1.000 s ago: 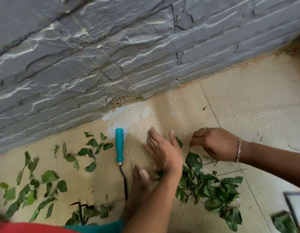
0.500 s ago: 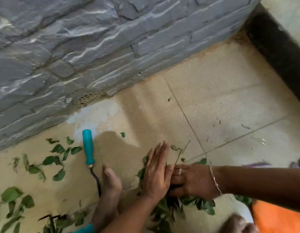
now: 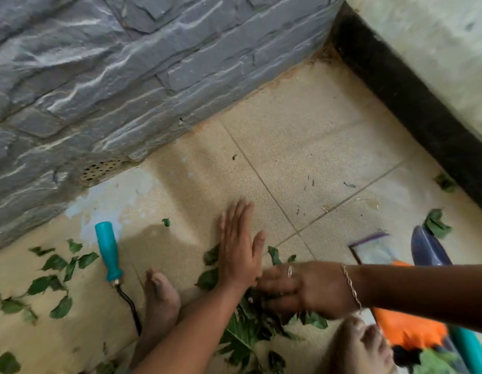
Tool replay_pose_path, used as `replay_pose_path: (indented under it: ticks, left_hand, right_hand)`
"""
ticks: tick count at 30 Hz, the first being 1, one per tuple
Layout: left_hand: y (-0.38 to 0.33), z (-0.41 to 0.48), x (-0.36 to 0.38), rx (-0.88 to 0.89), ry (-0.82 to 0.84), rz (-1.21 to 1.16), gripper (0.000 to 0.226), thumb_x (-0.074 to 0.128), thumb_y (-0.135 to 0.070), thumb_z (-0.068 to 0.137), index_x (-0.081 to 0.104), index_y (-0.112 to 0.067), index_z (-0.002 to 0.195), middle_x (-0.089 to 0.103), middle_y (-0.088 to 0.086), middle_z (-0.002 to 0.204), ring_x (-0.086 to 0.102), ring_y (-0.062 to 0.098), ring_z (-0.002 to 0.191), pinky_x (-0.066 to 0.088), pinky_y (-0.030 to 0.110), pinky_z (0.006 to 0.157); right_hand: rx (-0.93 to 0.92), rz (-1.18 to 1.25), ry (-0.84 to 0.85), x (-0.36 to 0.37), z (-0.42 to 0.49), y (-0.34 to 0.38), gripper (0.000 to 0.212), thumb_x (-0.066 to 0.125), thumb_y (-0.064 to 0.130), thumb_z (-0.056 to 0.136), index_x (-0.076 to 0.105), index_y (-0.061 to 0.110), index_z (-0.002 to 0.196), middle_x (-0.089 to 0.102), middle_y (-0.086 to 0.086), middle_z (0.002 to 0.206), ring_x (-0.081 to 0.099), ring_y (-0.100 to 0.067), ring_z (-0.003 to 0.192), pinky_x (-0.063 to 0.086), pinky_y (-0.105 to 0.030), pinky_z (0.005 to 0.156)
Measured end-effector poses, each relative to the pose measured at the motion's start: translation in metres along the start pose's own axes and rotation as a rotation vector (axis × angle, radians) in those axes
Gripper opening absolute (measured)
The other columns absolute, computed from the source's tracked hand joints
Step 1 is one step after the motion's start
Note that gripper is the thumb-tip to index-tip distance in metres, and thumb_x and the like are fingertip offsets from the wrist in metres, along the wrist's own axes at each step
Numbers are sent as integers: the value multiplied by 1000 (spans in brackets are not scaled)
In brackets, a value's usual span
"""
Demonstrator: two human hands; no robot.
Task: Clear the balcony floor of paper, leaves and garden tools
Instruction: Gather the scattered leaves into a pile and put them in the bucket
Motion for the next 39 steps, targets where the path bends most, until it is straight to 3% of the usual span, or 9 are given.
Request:
replay_pose_path:
  ticks: [4, 9, 14, 18, 22, 27, 30, 32, 39]
  left_hand:
    - [54, 13, -24, -300, -167, 175, 70, 17, -58, 92, 25, -14, 146, 18, 15, 155, 8, 29, 144, 13, 49, 117]
    - [100, 2, -40, -714, -155, 133, 95, 2, -65, 76, 19, -6, 148, 6, 21, 156, 3, 35, 145, 11, 48, 117]
    - [10, 25, -11, -198, -64, -19, 81, 14, -64, 91, 26, -6, 146, 24, 14, 153, 14, 26, 144, 12, 44, 117]
    - [14, 89, -7, -72, 29, 223, 80, 21, -62, 89, 17, -9, 149, 12, 15, 156, 4, 28, 146, 6, 42, 119]
    - [16, 112, 10, 30, 361, 335, 73, 29, -53, 95, 5, -12, 150, -9, 9, 158, -12, 19, 145, -3, 35, 119]
    - [-13, 7, 38, 703, 817, 532, 84, -7, -68, 83, -10, -15, 147, -12, 7, 154, -12, 22, 143, 9, 42, 120]
    - [-48, -39, 48, 1147, 681, 507, 71, 3, -57, 95, 29, -9, 142, 34, 13, 147, 25, 28, 137, 25, 41, 113]
    - [-64, -52, 64, 1293, 671, 461, 69, 11, -56, 96, 33, -10, 142, 36, 16, 148, 26, 27, 137, 17, 39, 114]
    - [-144, -42, 100, 1333, 515, 437, 64, 27, -54, 89, 37, -13, 136, 43, 15, 144, 35, 27, 135, 22, 39, 115]
  right_hand:
    - [267, -136, -5, -4, -15, -38, 65, 40, 18, 72, 39, 13, 137, 36, -27, 143, 41, -37, 130, 43, -43, 101]
    - [19, 90, 149, 35, 4, 7, 69, 61, 9, 73, 40, 11, 139, 45, -20, 139, 50, -36, 122, 53, -46, 87]
    - [3, 88, 31, -11, 3, -13, 46, 61, 15, 79, 52, 12, 124, 59, -11, 121, 59, -28, 108, 55, -37, 80]
    - [101, -68, -19, -48, -26, -47, 39, 42, 12, 78, 61, 15, 112, 63, -9, 114, 62, -23, 99, 57, -31, 73]
    - [212, -183, -31, -73, -69, -61, 36, 36, 15, 85, 63, 16, 109, 65, -7, 111, 65, -22, 94, 56, -27, 70]
    - [575, -243, -116, -100, -156, -113, 36, 40, 7, 79, 68, 7, 101, 68, -13, 102, 68, -27, 89, 58, -35, 68]
    - [929, -261, -40, -93, -230, -158, 52, 44, -8, 77, 55, 5, 126, 52, -20, 129, 55, -36, 116, 50, -45, 91]
    - [1117, -203, 166, -72, -263, -167, 68, 41, -8, 79, 35, 14, 142, 28, -14, 149, 36, -30, 134, 41, -41, 103]
    - [1271, 0, 242, -34, -281, -143, 70, 56, 15, 88, 20, 25, 147, 3, -10, 156, 29, -31, 137, 41, -40, 103]
Point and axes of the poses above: each hand's wrist, its own z-axis towards the middle knuckle, its own x-axis out of the palm, y = z × x, the point moved 9 cm from there along z, towards the middle knuckle
